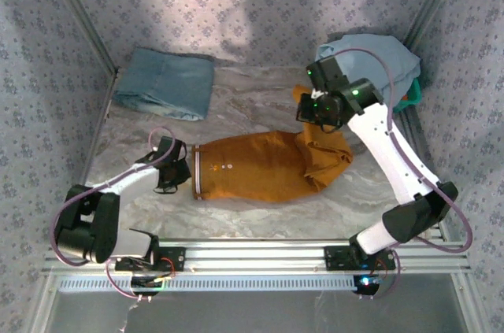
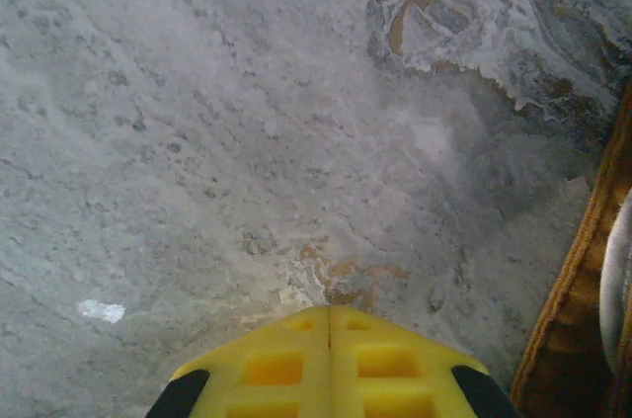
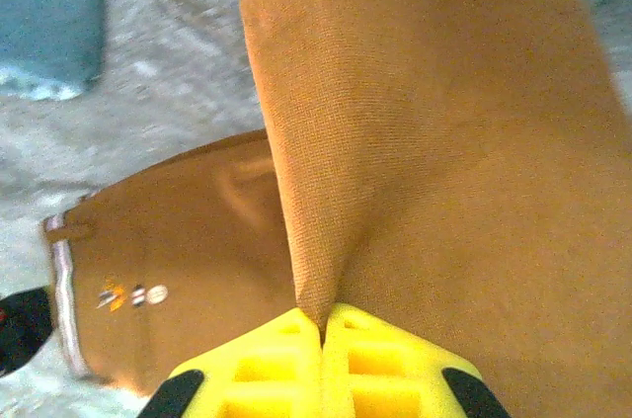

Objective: Fold and stack the trousers

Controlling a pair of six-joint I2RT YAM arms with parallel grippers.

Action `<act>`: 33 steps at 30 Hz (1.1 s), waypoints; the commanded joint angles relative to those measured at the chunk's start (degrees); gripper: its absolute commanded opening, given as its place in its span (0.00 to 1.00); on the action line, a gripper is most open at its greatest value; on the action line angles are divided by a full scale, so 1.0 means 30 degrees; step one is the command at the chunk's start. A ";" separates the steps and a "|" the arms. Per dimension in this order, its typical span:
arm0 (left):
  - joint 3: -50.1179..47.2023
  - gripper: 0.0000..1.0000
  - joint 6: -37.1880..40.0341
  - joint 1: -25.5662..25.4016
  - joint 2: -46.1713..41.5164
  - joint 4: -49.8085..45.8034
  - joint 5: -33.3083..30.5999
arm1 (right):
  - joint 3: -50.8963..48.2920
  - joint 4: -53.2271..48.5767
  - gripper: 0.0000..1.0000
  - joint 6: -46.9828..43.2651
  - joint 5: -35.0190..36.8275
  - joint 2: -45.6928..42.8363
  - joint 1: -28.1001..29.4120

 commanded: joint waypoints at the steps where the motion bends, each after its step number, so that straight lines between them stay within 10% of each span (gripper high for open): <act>1: -0.0136 0.00 0.0095 -0.0834 0.1331 0.1546 0.1401 | 0.1180 0.1611 0.00 0.1919 -0.1259 0.0612 0.1677; 33: -0.1483 0.00 -0.0604 -0.1419 0.1850 0.3931 0.1865 | 0.4391 0.8406 0.00 0.5596 -0.4922 1.1279 0.9735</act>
